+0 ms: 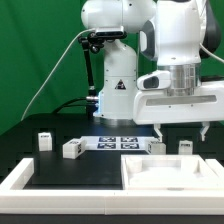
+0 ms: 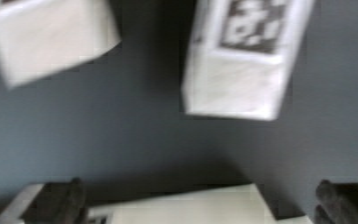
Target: Assemble one leg
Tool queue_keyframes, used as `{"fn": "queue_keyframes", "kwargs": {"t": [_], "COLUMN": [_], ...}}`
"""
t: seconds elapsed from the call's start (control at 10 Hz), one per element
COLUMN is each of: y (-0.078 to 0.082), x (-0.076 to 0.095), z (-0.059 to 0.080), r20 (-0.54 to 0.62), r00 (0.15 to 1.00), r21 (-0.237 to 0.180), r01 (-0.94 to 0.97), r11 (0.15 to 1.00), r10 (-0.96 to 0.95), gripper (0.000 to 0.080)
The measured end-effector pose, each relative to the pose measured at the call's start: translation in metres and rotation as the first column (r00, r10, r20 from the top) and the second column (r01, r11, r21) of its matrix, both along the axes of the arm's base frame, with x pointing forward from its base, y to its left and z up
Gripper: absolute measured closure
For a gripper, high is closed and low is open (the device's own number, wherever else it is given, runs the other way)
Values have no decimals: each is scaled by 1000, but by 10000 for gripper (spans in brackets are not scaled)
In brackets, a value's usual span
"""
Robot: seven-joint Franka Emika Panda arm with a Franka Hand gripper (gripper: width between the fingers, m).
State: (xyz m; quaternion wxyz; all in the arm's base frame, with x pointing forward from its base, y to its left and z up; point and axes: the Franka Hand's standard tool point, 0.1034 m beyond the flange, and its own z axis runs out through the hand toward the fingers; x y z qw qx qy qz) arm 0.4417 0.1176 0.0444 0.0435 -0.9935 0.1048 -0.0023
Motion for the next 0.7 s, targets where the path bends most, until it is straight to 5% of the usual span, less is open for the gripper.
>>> {"fn": "queue_keyframes", "kwargs": {"t": [0.5,0.7], "y": [4,4], "x": [-6,-9], "z": [-1,2], "r20": [-67,-197], "r00": [997,980], "r21": [8,13], "r01": [29,-14], "r11": [1000,1000], "r10": [-28,16], "gripper": [151,151]}}
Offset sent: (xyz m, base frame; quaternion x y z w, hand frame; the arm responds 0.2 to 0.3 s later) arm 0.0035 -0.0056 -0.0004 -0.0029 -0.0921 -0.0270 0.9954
